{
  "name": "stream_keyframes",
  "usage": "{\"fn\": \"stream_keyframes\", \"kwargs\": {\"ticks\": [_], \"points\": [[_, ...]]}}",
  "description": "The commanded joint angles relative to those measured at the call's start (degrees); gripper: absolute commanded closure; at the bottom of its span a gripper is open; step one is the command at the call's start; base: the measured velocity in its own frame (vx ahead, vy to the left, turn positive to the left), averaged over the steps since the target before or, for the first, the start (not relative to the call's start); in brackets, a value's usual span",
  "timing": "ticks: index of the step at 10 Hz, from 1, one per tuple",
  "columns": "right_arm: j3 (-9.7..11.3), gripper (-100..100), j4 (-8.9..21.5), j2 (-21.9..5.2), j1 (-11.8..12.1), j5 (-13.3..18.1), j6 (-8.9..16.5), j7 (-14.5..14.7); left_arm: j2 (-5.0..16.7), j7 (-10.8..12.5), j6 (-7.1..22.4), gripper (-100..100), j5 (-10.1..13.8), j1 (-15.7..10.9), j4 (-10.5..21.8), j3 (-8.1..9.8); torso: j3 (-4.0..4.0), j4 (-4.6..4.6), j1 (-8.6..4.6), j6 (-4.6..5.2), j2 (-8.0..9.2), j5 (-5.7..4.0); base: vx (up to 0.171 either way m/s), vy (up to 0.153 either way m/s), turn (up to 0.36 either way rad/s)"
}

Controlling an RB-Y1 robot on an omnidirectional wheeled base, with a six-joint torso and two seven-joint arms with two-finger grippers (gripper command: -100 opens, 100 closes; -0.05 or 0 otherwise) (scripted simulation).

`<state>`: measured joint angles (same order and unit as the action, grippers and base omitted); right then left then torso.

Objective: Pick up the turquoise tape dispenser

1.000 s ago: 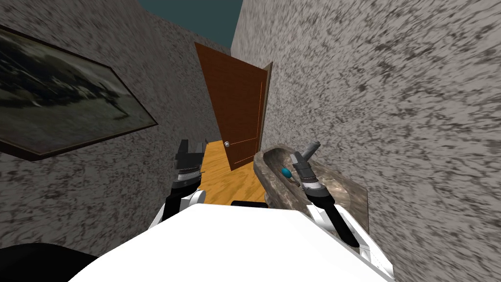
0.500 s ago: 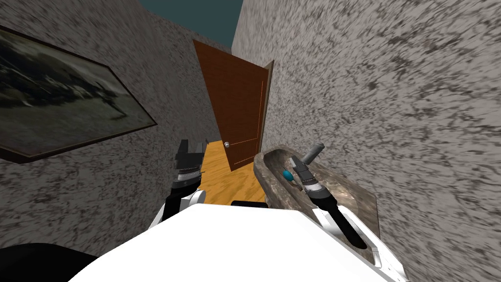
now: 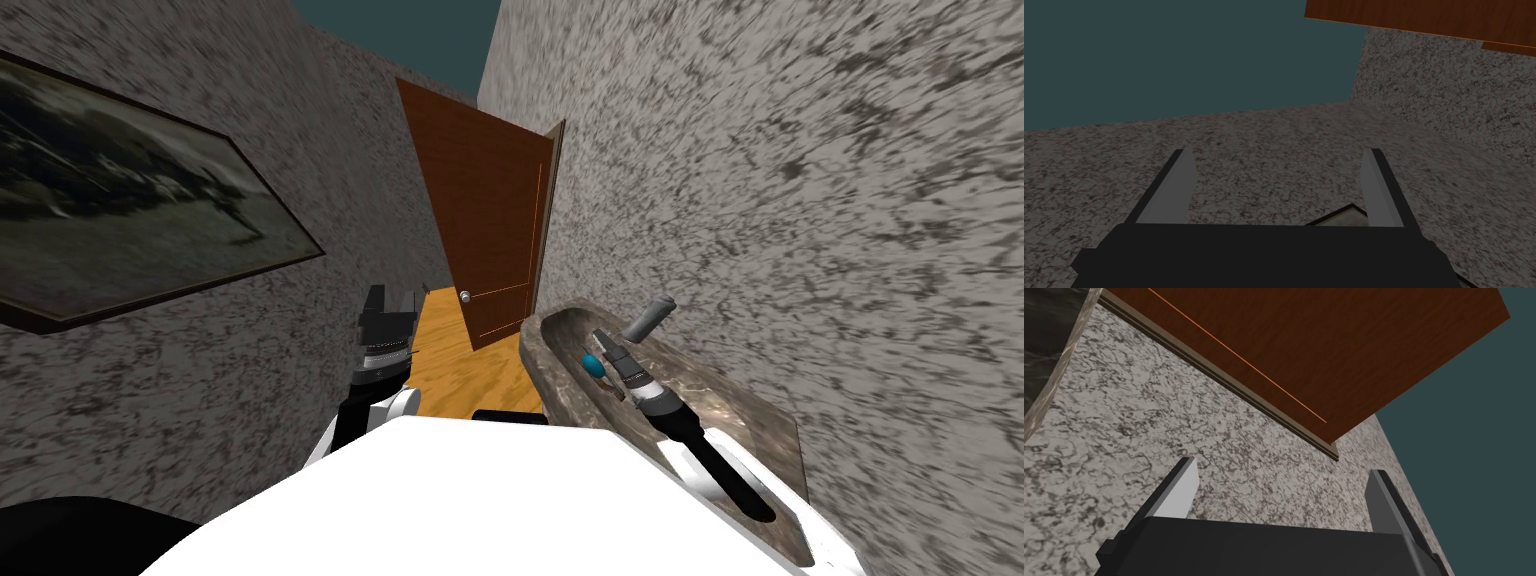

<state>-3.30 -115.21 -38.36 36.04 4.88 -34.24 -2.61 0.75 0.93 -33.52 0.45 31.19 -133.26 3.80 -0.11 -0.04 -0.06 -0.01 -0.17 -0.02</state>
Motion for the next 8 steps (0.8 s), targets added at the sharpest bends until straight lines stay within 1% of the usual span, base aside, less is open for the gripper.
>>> {"fn": "stream_keyframes", "kwargs": {"ticks": [1, 2, 3, 4, 5, 6, 7, 8], "points": [[0.2, -100, 0.8, -1.9, 0.1, 0.2, 0.4, -0.2, 0.0, 0.0, 0.0, 0, 0.0, 0.0, 0.0, 0.00, 0.00, 0.00, 0.00, 0.00, 0.00, 0.00, 0.043, -0.012, 0.025], [0.6, -100, 2.9, -4.0, 0.9, 0.6, 0.3, -0.5, 0.0, 0.0, 0.0, 0, 0.0, 0.0, 0.0, 0.00, 0.01, 0.00, 0.02, 0.01, 0.02, 0.00, 0.028, 0.003, 0.050], [0.6, -100, 2.9, -4.8, 0.9, 0.6, 0.3, -0.5, 0.0, 0.0, 0.0, 0, 0.0, 0.0, 0.0, 0.00, 0.02, 0.01, 0.05, 0.00, 0.04, 0.01, 0.009, -0.002, 0.026], [1.0, -100, 5.1, -6.9, 1.7, 1.1, 0.3, -0.7, 0.0, 0.0, 0.0, 0, 0.0, 0.0, 0.0, 0.00, 0.06, 0.02, 0.06, 0.01, 0.11, 0.01, 0.031, -0.004, 0.076], [1.0, -100, 5.1, -7.6, 1.7, 1.1, 0.3, -0.7, 0.0, 0.0, 0.0, 0, 0.0, 0.0, 0.0, 0.00, 0.04, 0.02, 0.03, 0.01, 0.08, 0.01, 0.008, 0.000, 0.012], [1.5, -100, 7.3, -9.9, 2.5, 1.6, 0.3, -1.0, 0.0, 0.0, 0.0, 0, 0.0, 0.0, 0.0, 0.00, 0.07, 0.03, 0.06, 0.01, 0.13, 0.01, 0.005, -0.011, 0.063], [1.5, -100, 7.3, -10.3, 2.5, 1.6, 0.3, -1.0, 0.0, 0.0, 0.0, 0, 0.0, 0.0, 0.0, 0.00, 0.08, 0.03, 0.02, 0.01, 0.15, 0.00, 0.024, -0.002, 0.048], [2.1, -100, 9.4, -12.4, 3.4, 2.2, 0.3, -1.3, 0.0, 0.0, 0.0, 0, 0.0, 0.0, 0.0, 0.00, 0.06, 0.03, 0.06, 0.01, 0.10, 0.01, 0.050, -0.002, 0.078]]}}
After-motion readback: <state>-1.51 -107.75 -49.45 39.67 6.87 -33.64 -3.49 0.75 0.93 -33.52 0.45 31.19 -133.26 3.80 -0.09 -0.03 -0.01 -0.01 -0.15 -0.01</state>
